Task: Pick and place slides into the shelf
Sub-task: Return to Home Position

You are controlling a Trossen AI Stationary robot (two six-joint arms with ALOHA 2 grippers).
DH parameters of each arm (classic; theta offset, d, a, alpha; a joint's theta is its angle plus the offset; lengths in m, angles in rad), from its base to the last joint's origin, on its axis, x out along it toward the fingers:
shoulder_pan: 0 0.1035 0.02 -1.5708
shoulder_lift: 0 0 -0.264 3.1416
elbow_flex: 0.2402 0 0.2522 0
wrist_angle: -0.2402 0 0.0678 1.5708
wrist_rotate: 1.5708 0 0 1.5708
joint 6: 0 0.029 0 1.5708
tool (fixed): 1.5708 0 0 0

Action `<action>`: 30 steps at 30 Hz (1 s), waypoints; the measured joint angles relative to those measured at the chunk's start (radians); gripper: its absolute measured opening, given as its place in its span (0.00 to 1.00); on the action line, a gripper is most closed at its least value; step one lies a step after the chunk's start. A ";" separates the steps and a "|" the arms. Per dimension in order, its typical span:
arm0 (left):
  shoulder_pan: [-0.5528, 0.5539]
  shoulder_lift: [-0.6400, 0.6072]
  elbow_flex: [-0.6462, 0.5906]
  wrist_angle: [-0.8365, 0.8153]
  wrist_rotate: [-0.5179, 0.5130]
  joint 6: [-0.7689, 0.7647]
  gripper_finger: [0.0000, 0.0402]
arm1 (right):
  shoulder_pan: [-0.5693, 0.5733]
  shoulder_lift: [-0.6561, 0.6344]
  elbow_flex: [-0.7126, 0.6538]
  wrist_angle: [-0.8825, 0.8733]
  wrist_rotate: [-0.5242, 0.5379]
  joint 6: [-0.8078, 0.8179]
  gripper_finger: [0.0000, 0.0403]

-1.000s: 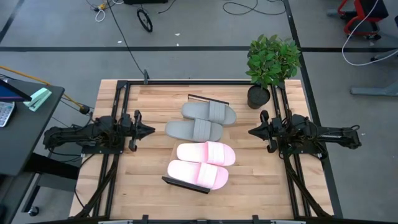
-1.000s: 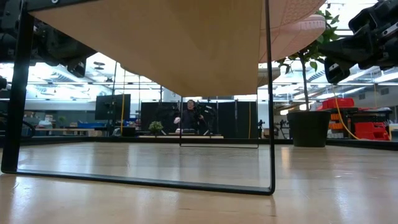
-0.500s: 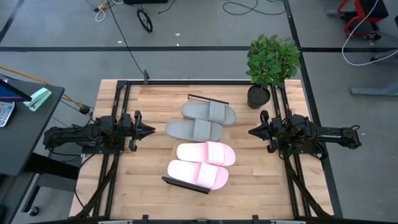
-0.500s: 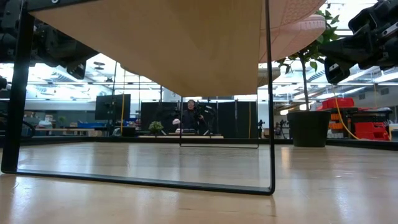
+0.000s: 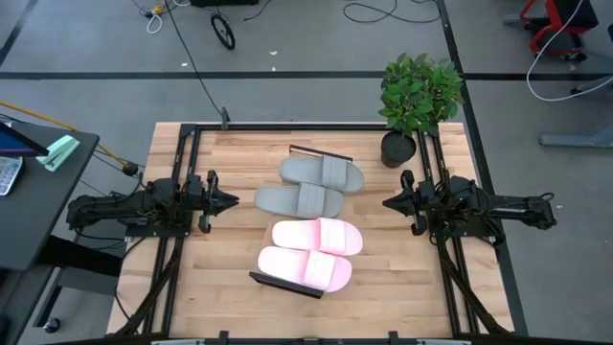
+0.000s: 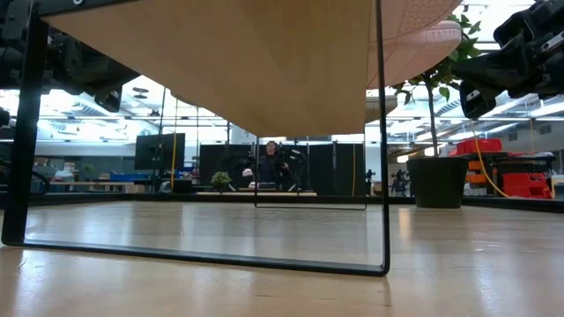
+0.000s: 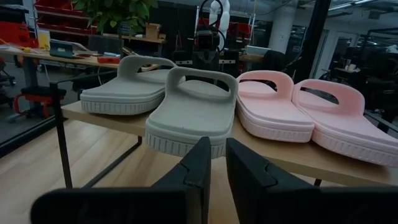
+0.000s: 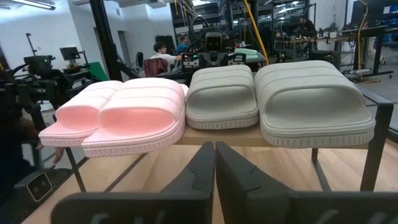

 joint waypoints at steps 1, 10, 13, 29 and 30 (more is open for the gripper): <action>0.000 0.000 0.000 0.000 0.000 -0.001 0.14 | 0.000 0.000 0.000 0.000 0.000 0.000 0.05; 0.000 0.000 0.000 0.000 0.000 -0.001 0.14 | 0.000 0.000 0.000 0.000 0.000 0.001 0.05; 0.000 0.000 0.000 0.000 0.000 0.000 0.13 | 0.000 0.000 0.000 0.000 0.000 0.001 0.05; 0.000 0.000 0.000 0.000 0.000 0.000 0.15 | 0.000 0.000 0.000 0.000 0.000 0.001 0.05; 0.000 0.000 0.000 0.000 0.000 0.000 0.15 | 0.000 0.000 0.000 0.000 0.000 0.001 0.05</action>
